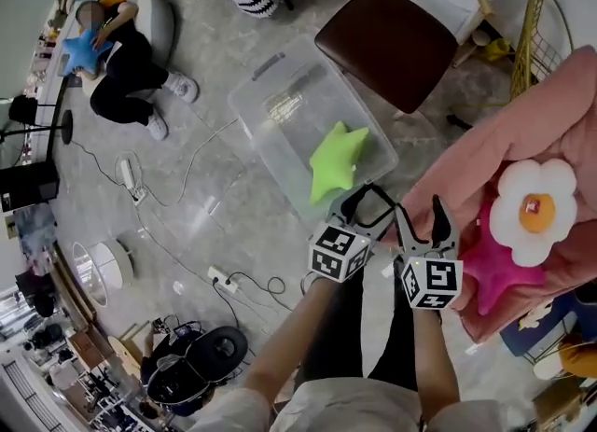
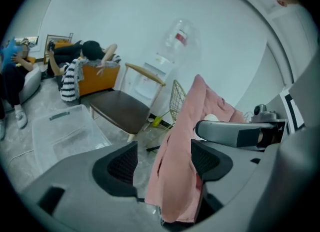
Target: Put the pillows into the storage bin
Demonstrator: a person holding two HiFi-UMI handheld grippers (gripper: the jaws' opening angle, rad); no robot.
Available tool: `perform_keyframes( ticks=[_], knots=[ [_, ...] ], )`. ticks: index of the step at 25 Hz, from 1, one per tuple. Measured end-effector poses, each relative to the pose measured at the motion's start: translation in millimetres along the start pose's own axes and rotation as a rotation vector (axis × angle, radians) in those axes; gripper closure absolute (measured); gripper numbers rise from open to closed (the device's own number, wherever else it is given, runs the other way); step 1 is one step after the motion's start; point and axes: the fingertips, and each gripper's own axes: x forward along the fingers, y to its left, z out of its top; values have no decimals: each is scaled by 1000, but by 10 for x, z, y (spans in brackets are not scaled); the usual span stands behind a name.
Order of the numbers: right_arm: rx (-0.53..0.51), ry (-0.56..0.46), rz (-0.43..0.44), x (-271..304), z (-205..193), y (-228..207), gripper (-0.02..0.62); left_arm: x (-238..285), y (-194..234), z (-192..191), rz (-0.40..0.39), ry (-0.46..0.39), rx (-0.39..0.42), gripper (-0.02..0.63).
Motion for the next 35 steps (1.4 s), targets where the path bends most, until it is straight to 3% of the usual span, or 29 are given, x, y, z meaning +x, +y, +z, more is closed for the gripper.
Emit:
perform_keyframes(
  ticks=[5, 11, 16, 20, 27, 31, 35],
  knots=[
    [34, -88, -106, -365, 158, -534, 285, 345, -630, 141, -95, 13, 78, 268],
    [99, -136, -183, -871, -54, -1216, 286, 721, -1370, -53, -152, 63, 209, 267],
    [143, -116, -255, -1221, -231, -2100, 285, 1346, -2061, -225, -217, 120, 249, 267],
    [143, -64, -325, -1609, -426, -2797, 285, 1767, -2532, -400, -262, 159, 234, 268],
    [201, 35, -456, -2202, -1031, -4068, 259, 2424, -2856, -972, -277, 237, 177, 267],
    [306, 96, -387, -2129, -1320, -4339, 153, 2826, -2752, -1324, -257, 268, 105, 267],
    [342, 169, -321, -1975, -1540, -4359, 143, 2974, -2645, -1518, -254, 260, -10, 254]
  ],
)
